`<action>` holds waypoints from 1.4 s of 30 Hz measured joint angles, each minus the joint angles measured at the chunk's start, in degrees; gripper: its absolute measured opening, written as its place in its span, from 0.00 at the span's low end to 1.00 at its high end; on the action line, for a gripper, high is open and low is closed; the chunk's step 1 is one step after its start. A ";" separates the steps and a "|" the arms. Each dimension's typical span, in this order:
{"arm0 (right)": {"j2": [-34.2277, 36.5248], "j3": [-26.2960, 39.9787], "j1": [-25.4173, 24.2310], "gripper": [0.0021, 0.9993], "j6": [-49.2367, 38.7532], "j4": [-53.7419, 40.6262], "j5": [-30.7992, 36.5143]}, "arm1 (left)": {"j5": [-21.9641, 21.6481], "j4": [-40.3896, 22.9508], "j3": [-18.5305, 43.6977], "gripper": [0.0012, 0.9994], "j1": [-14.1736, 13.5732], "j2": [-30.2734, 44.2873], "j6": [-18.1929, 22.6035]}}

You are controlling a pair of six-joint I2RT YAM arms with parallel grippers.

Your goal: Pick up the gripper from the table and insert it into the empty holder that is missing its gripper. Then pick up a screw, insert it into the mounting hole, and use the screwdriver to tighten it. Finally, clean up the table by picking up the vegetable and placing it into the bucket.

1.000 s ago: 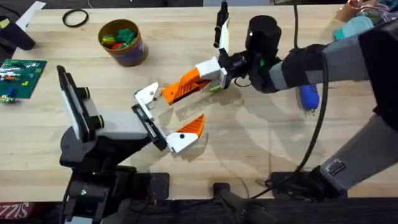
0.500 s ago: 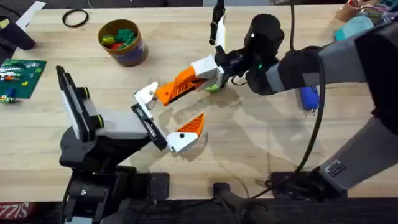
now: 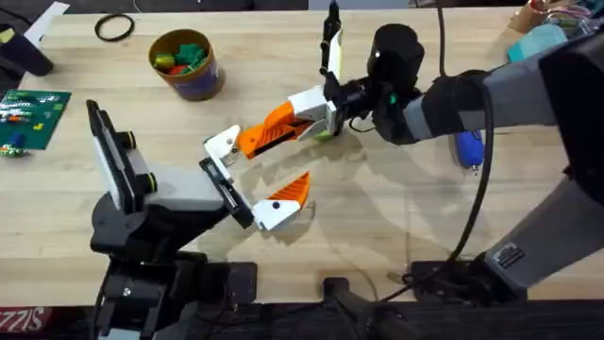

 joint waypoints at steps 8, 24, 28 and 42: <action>0.00 0.00 1.56 0.01 -0.48 -0.08 2.84 | -0.15 0.00 0.00 0.99 0.02 0.00 -0.34; 0.00 0.00 3.60 0.01 -1.23 -0.74 7.88 | -0.89 -0.64 0.19 0.99 1.35 0.00 -0.92; 0.00 0.00 3.63 0.01 -2.51 -0.76 7.83 | 0.29 -1.12 0.36 0.99 1.64 0.00 -0.91; -0.01 0.00 6.67 0.01 -6.05 -1.15 8.29 | 6.00 -2.16 0.63 0.99 1.75 0.00 -0.90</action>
